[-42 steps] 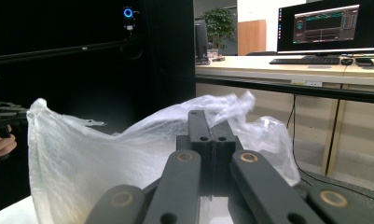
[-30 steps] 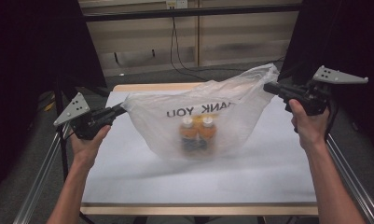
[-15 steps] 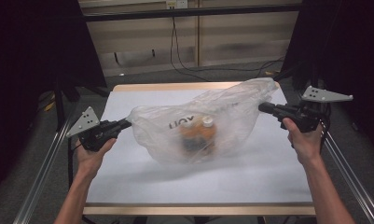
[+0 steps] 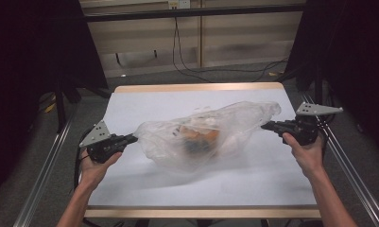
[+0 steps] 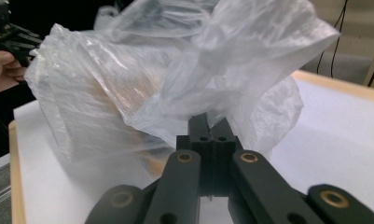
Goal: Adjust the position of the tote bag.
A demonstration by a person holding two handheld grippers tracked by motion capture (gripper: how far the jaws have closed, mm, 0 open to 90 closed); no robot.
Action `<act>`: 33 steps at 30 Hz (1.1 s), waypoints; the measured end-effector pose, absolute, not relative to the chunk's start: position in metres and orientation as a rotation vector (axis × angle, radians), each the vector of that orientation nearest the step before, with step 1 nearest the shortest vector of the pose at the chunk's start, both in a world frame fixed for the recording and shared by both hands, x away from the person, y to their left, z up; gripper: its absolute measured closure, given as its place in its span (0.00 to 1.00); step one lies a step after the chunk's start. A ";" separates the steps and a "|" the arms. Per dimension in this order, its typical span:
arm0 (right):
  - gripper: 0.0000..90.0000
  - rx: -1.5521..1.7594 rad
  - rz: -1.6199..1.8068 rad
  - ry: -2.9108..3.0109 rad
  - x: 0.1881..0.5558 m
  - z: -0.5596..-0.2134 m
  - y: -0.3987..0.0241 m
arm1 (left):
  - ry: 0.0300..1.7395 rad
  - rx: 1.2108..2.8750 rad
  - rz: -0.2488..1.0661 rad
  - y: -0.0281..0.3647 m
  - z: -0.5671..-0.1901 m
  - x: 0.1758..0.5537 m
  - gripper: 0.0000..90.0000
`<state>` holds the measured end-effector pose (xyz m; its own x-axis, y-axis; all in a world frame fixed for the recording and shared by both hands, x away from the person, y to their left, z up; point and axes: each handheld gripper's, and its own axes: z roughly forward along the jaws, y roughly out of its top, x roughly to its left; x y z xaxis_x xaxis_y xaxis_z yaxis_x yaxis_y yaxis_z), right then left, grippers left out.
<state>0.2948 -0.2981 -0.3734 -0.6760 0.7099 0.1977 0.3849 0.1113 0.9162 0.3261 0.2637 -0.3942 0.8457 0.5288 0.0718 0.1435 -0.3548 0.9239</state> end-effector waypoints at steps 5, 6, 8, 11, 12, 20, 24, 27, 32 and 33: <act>1.00 1.108 1.549 2.127 0.302 -0.384 -0.295 | 0.501 1.978 0.392 0.250 -0.410 0.330 1.00; 1.00 1.107 1.545 2.127 0.304 -0.386 -0.295 | 0.499 1.993 0.400 0.249 -0.411 0.331 1.00; 1.00 1.127 1.545 2.119 0.307 -0.388 -0.295 | 0.493 2.002 0.392 0.245 -0.415 0.333 1.00; 1.00 1.145 1.538 2.124 0.311 -0.393 -0.294 | 0.492 2.031 0.387 0.241 -0.421 0.334 1.00; 1.00 1.149 1.521 2.134 0.312 -0.395 -0.294 | 0.491 2.042 0.381 0.241 -0.423 0.335 1.00; 1.00 1.194 1.469 2.158 0.317 -0.410 -0.297 | 0.511 2.102 0.355 0.238 -0.438 0.337 1.00; 1.00 1.213 1.420 2.202 0.320 -0.423 -0.295 | 0.512 2.141 0.353 0.235 -0.445 0.335 1.00; 1.00 1.218 1.388 2.225 0.320 -0.429 -0.294 | 0.498 2.170 0.348 0.234 -0.449 0.333 1.00; 1.00 1.230 1.383 2.227 0.316 -0.432 -0.299 | 0.510 2.184 0.331 0.239 -0.453 0.330 1.00; 1.00 1.238 1.377 2.234 0.315 -0.434 -0.300 | 0.508 2.170 0.311 0.241 -0.455 0.329 1.00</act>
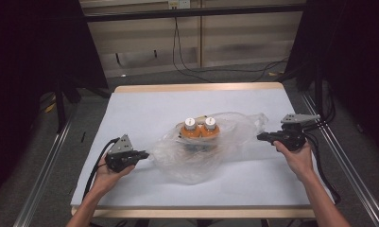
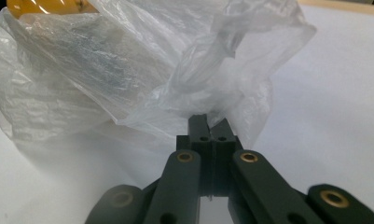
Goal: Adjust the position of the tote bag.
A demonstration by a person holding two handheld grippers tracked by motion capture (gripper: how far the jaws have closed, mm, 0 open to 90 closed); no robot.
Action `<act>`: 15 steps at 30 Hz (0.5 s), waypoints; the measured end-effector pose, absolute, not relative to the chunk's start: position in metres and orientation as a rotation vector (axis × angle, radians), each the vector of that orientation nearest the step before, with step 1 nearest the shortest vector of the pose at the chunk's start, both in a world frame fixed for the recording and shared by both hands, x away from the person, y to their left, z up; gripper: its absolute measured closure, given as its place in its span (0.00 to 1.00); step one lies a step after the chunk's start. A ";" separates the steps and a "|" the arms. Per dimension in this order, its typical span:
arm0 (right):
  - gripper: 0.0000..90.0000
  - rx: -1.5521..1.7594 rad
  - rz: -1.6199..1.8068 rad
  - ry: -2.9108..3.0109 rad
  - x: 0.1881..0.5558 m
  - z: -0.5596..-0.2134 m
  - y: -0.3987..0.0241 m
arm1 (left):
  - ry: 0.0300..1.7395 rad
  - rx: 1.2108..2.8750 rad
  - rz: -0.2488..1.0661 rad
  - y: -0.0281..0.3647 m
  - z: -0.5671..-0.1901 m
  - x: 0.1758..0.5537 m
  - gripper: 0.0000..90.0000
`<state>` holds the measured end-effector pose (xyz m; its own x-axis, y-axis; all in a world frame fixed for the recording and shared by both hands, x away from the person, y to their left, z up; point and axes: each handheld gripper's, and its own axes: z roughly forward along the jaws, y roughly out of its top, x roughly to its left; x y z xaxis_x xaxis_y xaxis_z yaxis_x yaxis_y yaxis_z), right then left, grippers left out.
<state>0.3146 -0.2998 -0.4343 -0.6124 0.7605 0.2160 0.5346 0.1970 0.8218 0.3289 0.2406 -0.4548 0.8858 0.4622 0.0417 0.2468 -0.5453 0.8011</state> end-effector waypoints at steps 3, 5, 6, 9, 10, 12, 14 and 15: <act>1.00 1.245 1.367 2.259 0.313 -0.442 -0.299 | 0.508 2.181 0.301 0.241 -0.459 0.324 1.00; 1.00 1.238 1.341 2.295 0.312 -0.447 -0.296 | 0.507 2.190 0.307 0.241 -0.460 0.323 1.00; 1.00 1.241 1.323 2.306 0.312 -0.448 -0.294 | 0.512 2.198 0.315 0.240 -0.460 0.322 1.00; 1.00 1.243 1.286 2.321 0.314 -0.452 -0.293 | 0.522 2.215 0.348 0.238 -0.462 0.323 1.00; 1.00 1.249 1.273 2.324 0.315 -0.453 -0.294 | 0.527 2.218 0.344 0.238 -0.464 0.325 1.00; 1.00 1.258 1.237 2.327 0.317 -0.458 -0.295 | 0.548 2.236 0.361 0.238 -0.468 0.328 1.00; 1.00 1.262 1.223 2.333 0.320 -0.463 -0.297 | 0.560 2.247 0.350 0.238 -0.472 0.330 1.00; 1.00 1.281 1.209 2.334 0.322 -0.467 -0.299 | 0.554 2.259 0.353 0.239 -0.471 0.331 1.00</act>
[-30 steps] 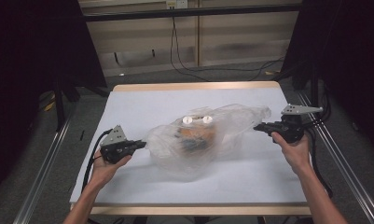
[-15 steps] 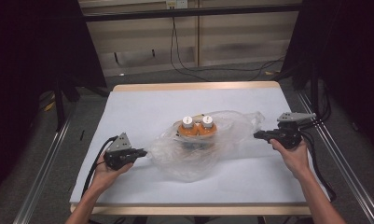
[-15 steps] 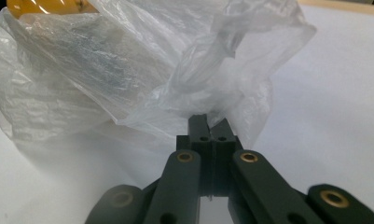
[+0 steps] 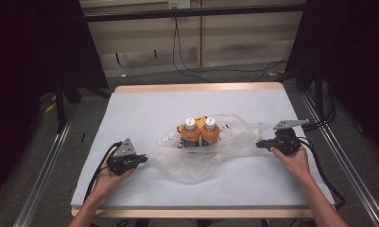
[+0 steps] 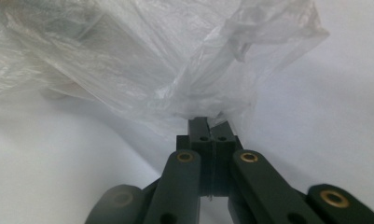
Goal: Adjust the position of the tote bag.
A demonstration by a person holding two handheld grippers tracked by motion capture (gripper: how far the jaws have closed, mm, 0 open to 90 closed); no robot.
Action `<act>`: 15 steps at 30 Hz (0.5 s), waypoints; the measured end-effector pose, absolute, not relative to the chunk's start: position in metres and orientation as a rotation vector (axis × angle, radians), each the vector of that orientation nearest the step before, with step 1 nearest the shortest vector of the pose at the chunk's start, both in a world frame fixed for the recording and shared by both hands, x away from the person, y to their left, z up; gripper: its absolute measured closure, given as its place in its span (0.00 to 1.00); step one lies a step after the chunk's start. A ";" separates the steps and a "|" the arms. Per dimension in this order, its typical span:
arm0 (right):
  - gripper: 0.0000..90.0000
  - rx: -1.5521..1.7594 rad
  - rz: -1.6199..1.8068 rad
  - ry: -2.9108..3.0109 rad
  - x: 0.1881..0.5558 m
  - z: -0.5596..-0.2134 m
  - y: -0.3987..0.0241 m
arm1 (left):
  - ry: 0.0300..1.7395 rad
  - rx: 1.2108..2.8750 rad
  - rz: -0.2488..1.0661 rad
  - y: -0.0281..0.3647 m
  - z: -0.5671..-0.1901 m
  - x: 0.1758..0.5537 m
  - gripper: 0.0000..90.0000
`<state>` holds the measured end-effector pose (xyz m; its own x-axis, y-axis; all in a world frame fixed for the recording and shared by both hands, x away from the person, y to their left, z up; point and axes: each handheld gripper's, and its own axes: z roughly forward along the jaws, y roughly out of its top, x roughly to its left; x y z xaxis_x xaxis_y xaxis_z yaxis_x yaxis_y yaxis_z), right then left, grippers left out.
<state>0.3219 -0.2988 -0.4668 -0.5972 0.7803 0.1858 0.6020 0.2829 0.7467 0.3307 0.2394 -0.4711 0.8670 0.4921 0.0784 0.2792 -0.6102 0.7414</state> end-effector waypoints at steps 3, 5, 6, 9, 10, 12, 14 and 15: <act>1.00 1.284 1.200 2.346 0.322 -0.469 -0.300 | 0.560 2.268 0.338 0.242 -0.472 0.330 1.00; 1.00 1.284 1.183 2.358 0.322 -0.471 -0.300 | 0.554 2.286 0.327 0.242 -0.474 0.331 1.00; 1.00 1.284 1.169 2.366 0.322 -0.472 -0.300 | 0.556 2.279 0.324 0.242 -0.475 0.331 1.00; 1.00 1.274 1.100 2.409 0.321 -0.478 -0.301 | 0.574 2.297 0.350 0.242 -0.480 0.332 1.00; 1.00 1.283 1.078 2.408 0.322 -0.481 -0.302 | 0.572 2.308 0.346 0.244 -0.480 0.332 1.00; 1.00 1.301 1.107 2.399 0.323 -0.484 -0.304 | 0.573 2.311 0.335 0.245 -0.480 0.332 1.00; 1.00 1.304 1.106 2.398 0.322 -0.484 -0.304 | 0.573 2.301 0.339 0.246 -0.480 0.332 1.00; 1.00 1.308 1.106 2.394 0.322 -0.484 -0.305 | 0.573 2.306 0.338 0.246 -0.480 0.332 1.00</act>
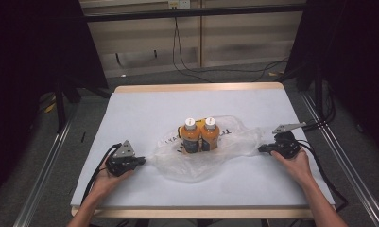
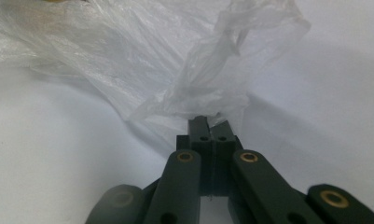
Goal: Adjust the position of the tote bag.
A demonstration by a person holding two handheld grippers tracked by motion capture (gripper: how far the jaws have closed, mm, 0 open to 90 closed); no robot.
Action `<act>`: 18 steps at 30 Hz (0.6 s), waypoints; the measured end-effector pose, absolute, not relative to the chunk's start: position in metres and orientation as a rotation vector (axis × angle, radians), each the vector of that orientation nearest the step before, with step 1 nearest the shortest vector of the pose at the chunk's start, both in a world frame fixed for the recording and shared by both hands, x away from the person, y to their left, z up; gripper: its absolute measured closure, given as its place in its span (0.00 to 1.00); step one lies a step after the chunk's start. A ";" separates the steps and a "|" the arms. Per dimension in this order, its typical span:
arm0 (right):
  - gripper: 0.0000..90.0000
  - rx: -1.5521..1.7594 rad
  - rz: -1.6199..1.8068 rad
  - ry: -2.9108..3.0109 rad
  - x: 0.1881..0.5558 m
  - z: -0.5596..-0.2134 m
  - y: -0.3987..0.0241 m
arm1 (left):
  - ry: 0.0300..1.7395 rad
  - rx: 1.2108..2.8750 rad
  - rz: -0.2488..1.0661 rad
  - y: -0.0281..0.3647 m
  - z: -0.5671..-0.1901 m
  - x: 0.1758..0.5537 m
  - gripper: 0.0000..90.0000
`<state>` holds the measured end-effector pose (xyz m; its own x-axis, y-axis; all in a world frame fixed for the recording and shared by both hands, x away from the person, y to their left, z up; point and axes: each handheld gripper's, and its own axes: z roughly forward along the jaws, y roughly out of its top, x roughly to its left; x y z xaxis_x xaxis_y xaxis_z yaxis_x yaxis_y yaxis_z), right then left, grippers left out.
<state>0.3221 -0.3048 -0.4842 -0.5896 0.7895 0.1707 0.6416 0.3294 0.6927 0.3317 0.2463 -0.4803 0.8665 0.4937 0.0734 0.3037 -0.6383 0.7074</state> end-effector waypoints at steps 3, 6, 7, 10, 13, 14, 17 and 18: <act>1.00 1.308 1.110 2.391 0.323 -0.485 -0.306 | 0.596 2.302 0.328 0.246 -0.480 0.332 1.00; 1.00 1.281 1.080 2.387 0.321 -0.484 -0.303 | 0.628 2.275 0.342 0.246 -0.481 0.331 0.96; 0.96 1.288 1.089 2.380 0.321 -0.484 -0.304 | 0.643 2.267 0.326 0.247 -0.481 0.332 0.89; 0.86 1.281 1.142 2.370 0.320 -0.483 -0.304 | 0.645 2.263 0.291 0.245 -0.480 0.332 0.76; 0.76 1.280 1.172 2.342 0.318 -0.479 -0.305 | 0.618 2.248 0.269 0.241 -0.477 0.329 0.71; 0.69 1.286 1.193 2.322 0.317 -0.476 -0.306 | 0.610 2.245 0.279 0.240 -0.475 0.328 0.69; 0.58 1.280 1.240 2.285 0.312 -0.469 -0.309 | 0.627 2.197 0.281 0.243 -0.468 0.326 0.63; 0.51 1.282 1.255 2.266 0.310 -0.467 -0.310 | 0.627 2.189 0.288 0.246 -0.466 0.326 0.61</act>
<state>0.3101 -0.3096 -0.4668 -0.5810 0.7928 0.1841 0.5769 0.2416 0.7803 0.3260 0.2457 -0.4661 0.8497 0.5272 -0.0057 0.3394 -0.5386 0.7711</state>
